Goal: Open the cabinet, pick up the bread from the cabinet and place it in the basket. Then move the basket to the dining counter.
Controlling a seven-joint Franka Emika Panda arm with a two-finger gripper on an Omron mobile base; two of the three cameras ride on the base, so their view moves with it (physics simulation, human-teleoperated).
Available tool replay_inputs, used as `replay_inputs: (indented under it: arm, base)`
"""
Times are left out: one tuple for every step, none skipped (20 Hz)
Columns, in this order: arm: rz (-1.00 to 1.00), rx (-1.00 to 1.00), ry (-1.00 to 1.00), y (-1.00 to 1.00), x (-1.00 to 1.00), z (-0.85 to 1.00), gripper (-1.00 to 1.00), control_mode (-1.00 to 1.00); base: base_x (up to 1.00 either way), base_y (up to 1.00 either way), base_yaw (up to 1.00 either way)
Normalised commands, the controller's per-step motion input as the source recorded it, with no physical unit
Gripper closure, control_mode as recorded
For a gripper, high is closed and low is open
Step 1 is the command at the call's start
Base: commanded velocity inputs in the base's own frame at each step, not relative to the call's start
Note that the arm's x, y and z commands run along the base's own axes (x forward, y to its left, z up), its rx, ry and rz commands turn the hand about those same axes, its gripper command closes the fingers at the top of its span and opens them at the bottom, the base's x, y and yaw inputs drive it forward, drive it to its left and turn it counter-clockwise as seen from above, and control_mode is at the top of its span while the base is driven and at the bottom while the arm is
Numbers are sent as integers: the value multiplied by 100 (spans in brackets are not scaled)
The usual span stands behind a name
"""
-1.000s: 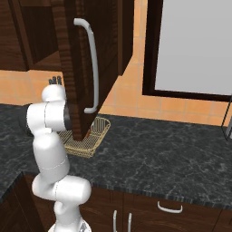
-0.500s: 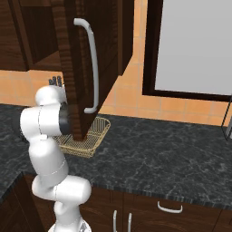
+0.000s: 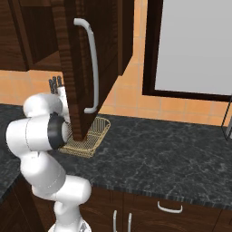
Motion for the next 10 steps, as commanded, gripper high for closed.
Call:
replay_inputs:
  arm:
    - [-4,5,-9,-19,-69,14,-100,-100]
    - [-4,6,-8,-19,-69,16,-100,-100]
    - [-7,8,-8,-23,-71,29,-100,-100]
    - [-9,11,-5,-24,-71,41,-100,-100]
    - [-9,13,-3,-26,-73,44,-100,-100]
    - [-9,15,-1,-27,-73,44,-100,-100]
    - [-11,18,-1,-26,-75,42,-100,-100]
    - [-11,19,-1,-24,-76,44,-100,-100]
    - [-12,19,-1,-24,-75,43,-100,-100]
    - [-11,18,0,-25,-69,44,-100,-100]
  base:
    - [0,0,0]
    - [0,0,0]
    - [0,0,0]
    - [0,0,0]
    - [0,0,0]
    - [0,0,0]
    - [0,0,0]
    - [0,0,0]
    - [0,0,0]
    - [0,0,0]
